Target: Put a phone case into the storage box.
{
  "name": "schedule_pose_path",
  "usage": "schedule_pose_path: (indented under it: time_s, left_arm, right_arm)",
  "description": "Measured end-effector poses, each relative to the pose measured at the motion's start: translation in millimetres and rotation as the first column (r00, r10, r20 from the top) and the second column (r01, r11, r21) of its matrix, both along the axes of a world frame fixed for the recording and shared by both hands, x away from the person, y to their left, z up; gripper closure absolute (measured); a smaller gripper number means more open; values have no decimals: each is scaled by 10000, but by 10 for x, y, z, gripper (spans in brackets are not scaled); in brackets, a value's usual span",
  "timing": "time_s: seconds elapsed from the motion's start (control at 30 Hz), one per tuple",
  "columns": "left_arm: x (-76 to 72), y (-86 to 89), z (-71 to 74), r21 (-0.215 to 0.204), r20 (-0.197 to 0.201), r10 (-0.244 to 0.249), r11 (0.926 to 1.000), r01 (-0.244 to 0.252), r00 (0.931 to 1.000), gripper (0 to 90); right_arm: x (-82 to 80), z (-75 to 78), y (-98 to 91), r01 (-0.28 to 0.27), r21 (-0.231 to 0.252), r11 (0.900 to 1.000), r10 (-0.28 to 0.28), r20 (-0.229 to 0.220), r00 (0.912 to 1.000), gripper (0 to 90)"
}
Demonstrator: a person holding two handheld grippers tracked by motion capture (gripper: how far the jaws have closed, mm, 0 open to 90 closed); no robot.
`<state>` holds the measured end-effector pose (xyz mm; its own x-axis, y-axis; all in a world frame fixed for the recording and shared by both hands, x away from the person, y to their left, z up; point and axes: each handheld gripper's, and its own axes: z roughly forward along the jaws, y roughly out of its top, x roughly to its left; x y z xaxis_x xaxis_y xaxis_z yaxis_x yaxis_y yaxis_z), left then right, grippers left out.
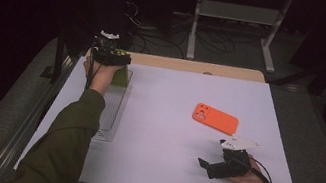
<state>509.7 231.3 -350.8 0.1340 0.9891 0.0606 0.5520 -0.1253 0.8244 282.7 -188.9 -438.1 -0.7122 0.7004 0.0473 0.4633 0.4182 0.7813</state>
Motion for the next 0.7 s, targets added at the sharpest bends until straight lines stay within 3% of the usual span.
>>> schedule_pose_path:
  time_s: [0.27,0.53,0.7]
  left_arm:
    - [37,2,-55,316,-207,0,9995,7,9998,135]
    - [62,-7,-82,308,-80,-43,9995,46,10000,127]
    - [64,-1,-84,315,-77,-196,9993,198,9998,63]
  right_arm:
    - [-1,-1,-9,-3,13,10000,3,-34,10000,0]
    - [-2,-3,-3,-22,-14,10000,22,-51,10000,0]
    - [-1,-4,-7,-24,-28,10000,24,-21,10000,0]
